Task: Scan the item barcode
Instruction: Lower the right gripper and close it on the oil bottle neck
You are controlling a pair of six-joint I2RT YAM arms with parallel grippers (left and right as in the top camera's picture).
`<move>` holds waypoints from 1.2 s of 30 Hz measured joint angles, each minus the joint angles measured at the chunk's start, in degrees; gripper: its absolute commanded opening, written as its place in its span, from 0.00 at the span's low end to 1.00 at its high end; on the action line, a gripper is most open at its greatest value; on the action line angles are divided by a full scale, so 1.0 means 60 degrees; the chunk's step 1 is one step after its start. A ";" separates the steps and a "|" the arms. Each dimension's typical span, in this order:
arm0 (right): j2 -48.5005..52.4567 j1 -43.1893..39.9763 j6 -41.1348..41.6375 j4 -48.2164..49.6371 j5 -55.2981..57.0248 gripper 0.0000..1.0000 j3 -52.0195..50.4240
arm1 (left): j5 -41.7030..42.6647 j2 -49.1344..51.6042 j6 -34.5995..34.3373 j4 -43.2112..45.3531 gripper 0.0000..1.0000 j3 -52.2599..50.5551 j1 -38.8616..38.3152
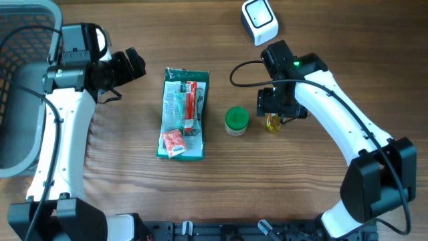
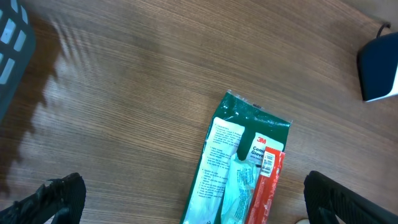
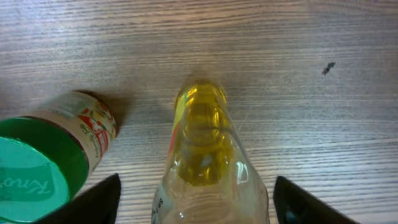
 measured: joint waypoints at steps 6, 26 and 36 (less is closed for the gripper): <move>0.0000 0.0000 -0.0047 0.0102 0.0004 0.60 0.0000 | 0.0004 0.0000 0.0000 0.0000 1.00 0.0000 0.0000; 0.0000 0.0000 -0.0157 -0.0047 0.0000 0.69 0.0000 | 0.0004 0.0000 0.0000 0.0000 1.00 0.0000 0.0000; 0.0000 0.0000 -0.0044 -0.0273 0.0004 0.68 0.0000 | 0.0000 0.0000 0.0000 0.0000 1.00 0.0000 0.0000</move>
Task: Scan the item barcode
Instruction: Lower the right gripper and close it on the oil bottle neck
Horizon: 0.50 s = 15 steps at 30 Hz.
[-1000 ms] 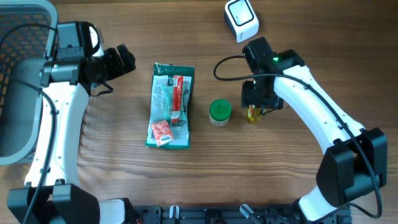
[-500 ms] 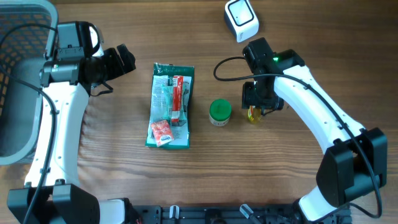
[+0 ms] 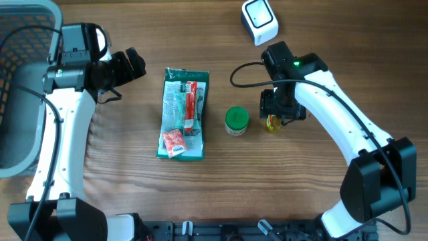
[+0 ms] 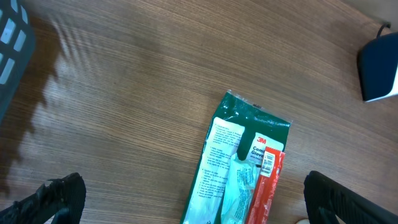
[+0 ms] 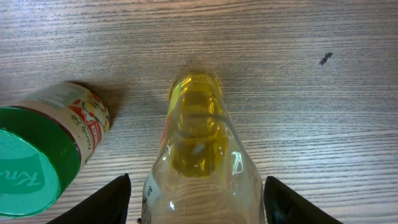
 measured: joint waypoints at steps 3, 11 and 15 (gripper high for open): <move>0.0000 0.0000 0.0033 0.0000 0.0000 0.66 0.0000 | 0.0000 0.0000 0.0000 0.0000 1.00 0.0000 0.0000; 0.0000 0.0000 0.0146 0.0248 0.0000 0.64 0.0000 | 0.0004 0.0000 0.0000 0.0000 1.00 0.0000 0.0000; 0.0000 0.0000 0.0146 0.0357 0.0000 0.64 0.0000 | 0.0004 0.0000 0.0000 0.0000 1.00 0.0000 0.0000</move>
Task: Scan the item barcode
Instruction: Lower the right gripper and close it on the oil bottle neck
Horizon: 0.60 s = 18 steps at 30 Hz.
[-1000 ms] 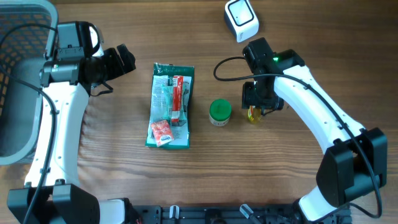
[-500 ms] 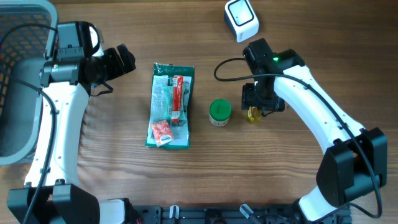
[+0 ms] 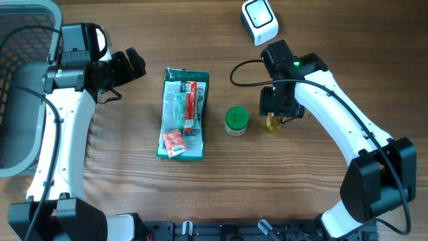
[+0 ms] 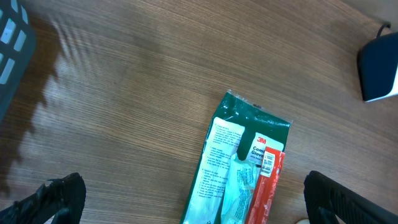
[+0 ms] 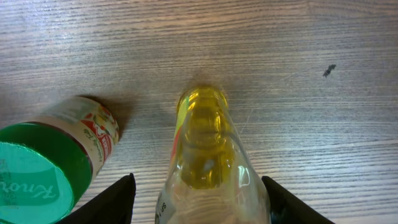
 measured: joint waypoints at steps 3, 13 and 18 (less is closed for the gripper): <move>0.0000 0.0000 0.0000 -0.0142 0.0000 0.60 0.0000 | -0.0004 0.0000 0.0000 0.0000 1.00 0.0000 0.0000; 0.0000 0.0000 0.0091 -0.0149 -0.0004 0.65 0.0000 | -0.0004 0.0000 0.0000 0.0000 1.00 0.0000 0.0000; 0.0000 0.0000 0.0106 -0.0215 0.0000 0.66 0.0000 | -0.0004 0.0000 0.0000 0.0000 1.00 0.0000 0.0000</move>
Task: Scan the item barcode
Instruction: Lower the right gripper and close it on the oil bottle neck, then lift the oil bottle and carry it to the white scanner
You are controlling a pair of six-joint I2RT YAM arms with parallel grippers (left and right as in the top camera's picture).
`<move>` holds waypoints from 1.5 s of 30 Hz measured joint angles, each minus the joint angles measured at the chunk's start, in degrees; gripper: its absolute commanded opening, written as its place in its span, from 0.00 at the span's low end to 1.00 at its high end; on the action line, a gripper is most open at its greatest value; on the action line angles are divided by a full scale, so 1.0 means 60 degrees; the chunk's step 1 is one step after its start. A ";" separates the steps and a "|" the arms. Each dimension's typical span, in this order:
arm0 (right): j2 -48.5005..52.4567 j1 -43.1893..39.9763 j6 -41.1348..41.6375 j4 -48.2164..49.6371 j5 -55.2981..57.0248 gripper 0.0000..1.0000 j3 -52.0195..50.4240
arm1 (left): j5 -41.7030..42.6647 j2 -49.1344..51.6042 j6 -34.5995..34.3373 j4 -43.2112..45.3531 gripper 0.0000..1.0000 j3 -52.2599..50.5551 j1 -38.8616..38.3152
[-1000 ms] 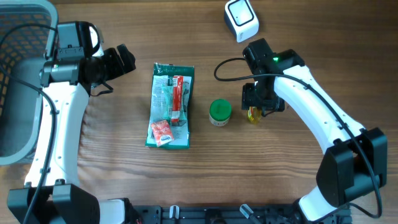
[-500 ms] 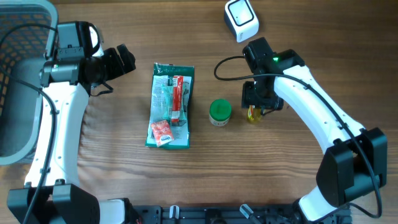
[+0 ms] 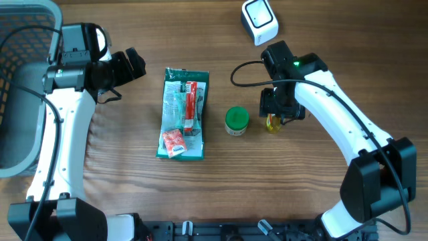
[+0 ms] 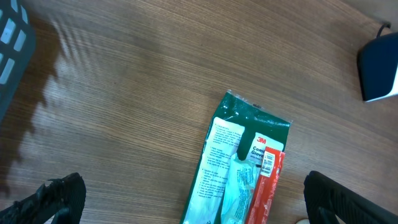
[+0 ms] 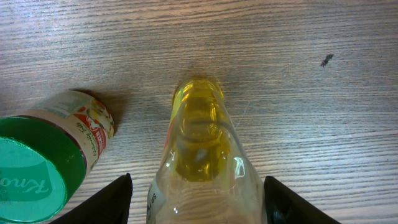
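A clear bottle of yellow liquid (image 5: 199, 143) stands on the table, and my right gripper (image 5: 198, 205) is open around it with a finger on each side. The right finger is close against the glass; a small gap shows at the left one. In the overhead view the bottle (image 3: 271, 123) is mostly hidden under that wrist. The white barcode scanner (image 3: 259, 20) sits at the far edge. My left gripper (image 4: 186, 199) hangs open and empty above the table, left of a green flat package (image 4: 242, 168).
A green-lidded jar (image 3: 236, 121) stands just left of the bottle, also seen close by in the right wrist view (image 5: 43, 155). The green package (image 3: 183, 112) lies mid-table. A grey basket (image 3: 20, 40) occupies the far left corner.
The right wrist has shifted very slightly, so bottle and jar sit a touch higher in its view. The fingers still flank the bottle. Left arm unchanged.
My right gripper stood wide open around the yellow bottle at first. A second later its fingers were a little closer to the glass, and they have stayed about there since. The bottle, jar, package and left arm have kept their places.
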 measured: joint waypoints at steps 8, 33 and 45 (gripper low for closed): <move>0.0000 0.0000 0.0000 -0.0146 -0.0004 0.66 0.0000 | 0.0000 0.0000 0.0000 0.0000 1.00 0.0000 0.0000; 0.0007 0.0000 0.0044 0.0397 0.0004 0.57 -0.0386 | 0.0004 0.0000 0.0000 0.0000 1.00 0.0000 0.0000; -0.0015 0.0000 -0.0011 0.0288 0.0000 0.34 -0.0408 | 0.0000 0.0000 0.0000 0.0000 1.00 0.0000 0.0000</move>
